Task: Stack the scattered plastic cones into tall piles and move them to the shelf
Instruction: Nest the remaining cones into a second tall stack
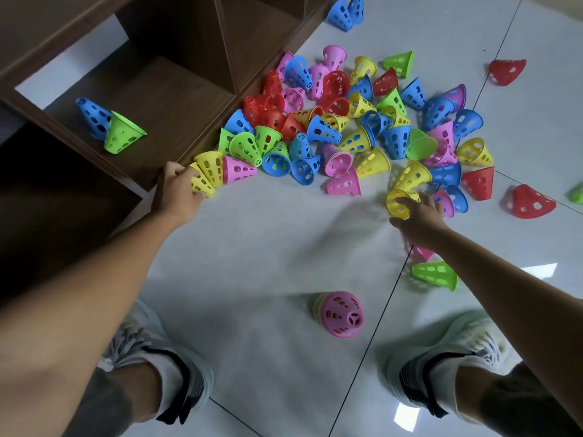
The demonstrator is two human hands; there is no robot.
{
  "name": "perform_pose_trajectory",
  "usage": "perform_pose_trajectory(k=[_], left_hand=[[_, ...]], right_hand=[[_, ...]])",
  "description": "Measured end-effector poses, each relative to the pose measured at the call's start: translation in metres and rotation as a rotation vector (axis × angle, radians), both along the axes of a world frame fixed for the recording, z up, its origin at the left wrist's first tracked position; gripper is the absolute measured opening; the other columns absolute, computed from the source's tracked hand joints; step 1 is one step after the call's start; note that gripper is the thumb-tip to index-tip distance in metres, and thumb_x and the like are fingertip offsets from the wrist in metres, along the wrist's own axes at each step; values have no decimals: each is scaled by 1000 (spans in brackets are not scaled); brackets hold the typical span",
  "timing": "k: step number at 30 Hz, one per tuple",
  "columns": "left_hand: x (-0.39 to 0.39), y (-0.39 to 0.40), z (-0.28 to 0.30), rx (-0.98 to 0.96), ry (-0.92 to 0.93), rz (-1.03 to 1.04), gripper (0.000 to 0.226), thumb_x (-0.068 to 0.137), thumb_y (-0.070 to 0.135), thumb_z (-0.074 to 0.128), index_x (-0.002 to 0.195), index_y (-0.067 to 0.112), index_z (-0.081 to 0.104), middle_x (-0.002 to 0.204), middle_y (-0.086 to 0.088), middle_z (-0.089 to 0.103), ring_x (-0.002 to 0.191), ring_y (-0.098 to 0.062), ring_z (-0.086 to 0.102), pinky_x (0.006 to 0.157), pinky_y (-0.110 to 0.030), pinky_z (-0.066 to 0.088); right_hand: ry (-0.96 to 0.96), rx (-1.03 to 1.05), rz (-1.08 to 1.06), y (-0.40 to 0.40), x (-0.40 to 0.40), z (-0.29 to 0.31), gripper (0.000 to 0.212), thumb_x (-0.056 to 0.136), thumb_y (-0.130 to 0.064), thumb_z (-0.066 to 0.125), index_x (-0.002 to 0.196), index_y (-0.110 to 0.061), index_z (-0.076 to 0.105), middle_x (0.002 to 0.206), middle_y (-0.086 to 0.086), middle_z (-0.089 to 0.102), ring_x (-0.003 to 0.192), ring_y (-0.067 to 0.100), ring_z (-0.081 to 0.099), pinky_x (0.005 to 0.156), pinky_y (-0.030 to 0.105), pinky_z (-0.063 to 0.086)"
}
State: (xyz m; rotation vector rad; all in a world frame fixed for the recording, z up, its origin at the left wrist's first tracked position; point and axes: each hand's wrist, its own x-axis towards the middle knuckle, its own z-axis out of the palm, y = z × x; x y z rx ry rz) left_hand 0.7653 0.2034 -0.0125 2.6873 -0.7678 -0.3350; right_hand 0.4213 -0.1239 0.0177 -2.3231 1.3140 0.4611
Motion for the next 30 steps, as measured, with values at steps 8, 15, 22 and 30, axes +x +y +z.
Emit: perform_pose_trajectory(k=[8, 15, 22, 30], left_hand=[[8, 5, -5, 25, 29, 1, 43, 85, 21, 76, 125, 12, 63, 155, -8, 22, 131, -37, 42, 103, -46, 45], [1, 10, -9, -54, 66, 24, 39, 82, 15, 78, 119, 8, 68, 139, -13, 39, 127, -35, 44, 105, -39, 40], [-1, 10, -6, -110, 183, 91, 27, 85, 17, 76, 111, 9, 74, 121, -18, 55, 106, -33, 58, 82, -32, 45], [-39, 7, 5, -334, 380, 208, 12, 88, 1, 70, 99, 4, 74, 95, -14, 68, 77, -21, 56, 53, -15, 42]], right_hand=[[73, 19, 23, -11, 3, -7, 68, 96, -41, 58, 153, -17, 32, 163, 15, 18, 148, 38, 15, 118, 47, 19], [67, 8, 43, -13, 7, -9, 70, 96, -41, 58, 153, -9, 30, 162, 14, 21, 148, 35, 17, 119, 46, 19], [-75, 31, -32, 1, 7, 0, 56, 94, -21, 61, 145, -5, 44, 150, 19, 43, 136, 38, 40, 109, 43, 36], [-200, 97, -21, 28, 0, 21, 51, 87, 7, 47, 132, -13, 60, 125, 11, 63, 112, 27, 61, 94, 36, 51]])
